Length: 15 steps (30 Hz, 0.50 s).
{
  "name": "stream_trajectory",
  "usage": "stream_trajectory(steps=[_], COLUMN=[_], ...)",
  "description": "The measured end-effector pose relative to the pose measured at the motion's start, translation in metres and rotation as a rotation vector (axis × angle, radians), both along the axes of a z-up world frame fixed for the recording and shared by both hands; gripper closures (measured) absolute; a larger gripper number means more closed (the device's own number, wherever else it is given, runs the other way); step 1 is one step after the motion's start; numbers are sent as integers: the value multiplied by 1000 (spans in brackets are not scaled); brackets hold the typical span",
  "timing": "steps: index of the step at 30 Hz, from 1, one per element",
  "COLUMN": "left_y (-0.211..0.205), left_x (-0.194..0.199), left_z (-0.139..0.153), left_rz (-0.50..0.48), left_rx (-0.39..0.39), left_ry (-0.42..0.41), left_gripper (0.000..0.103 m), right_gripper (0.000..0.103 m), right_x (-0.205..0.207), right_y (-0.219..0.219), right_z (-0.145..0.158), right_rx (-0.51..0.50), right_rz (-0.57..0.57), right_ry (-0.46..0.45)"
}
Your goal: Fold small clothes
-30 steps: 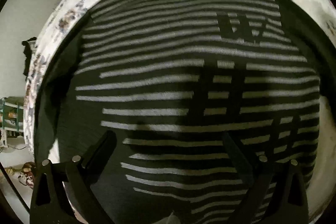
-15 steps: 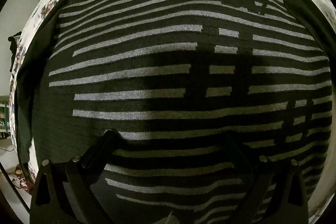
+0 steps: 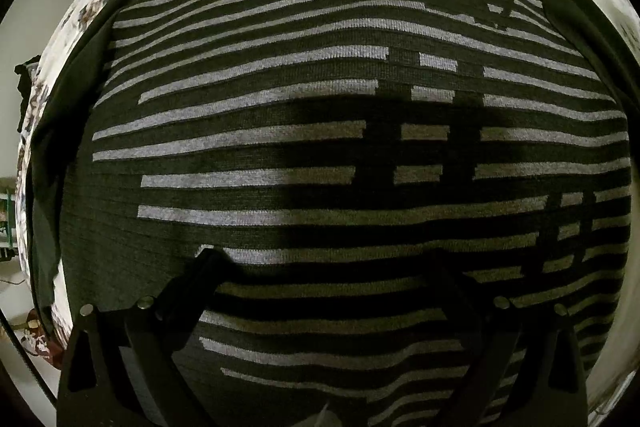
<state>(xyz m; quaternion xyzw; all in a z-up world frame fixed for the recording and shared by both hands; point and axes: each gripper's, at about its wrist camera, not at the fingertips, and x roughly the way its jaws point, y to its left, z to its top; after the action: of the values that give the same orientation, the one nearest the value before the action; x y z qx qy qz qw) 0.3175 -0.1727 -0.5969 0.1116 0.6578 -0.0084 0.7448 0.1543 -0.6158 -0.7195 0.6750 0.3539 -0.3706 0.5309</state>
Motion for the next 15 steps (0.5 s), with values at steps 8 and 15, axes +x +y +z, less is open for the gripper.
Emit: stream_trajectory(steps=[8, 15], left_y=[2, 27], left_x=[4, 4], left_z=[-6, 13], left_rz=[-6, 47], left_rx=[-8, -44], left_ry=[-7, -58], left_gripper=[0, 0], right_gripper=[34, 92], right_x=[43, 124], right_y=[-12, -19], right_z=[-23, 45], right_rx=[-112, -261], right_rz=[-69, 91], right_ry=[-96, -113])
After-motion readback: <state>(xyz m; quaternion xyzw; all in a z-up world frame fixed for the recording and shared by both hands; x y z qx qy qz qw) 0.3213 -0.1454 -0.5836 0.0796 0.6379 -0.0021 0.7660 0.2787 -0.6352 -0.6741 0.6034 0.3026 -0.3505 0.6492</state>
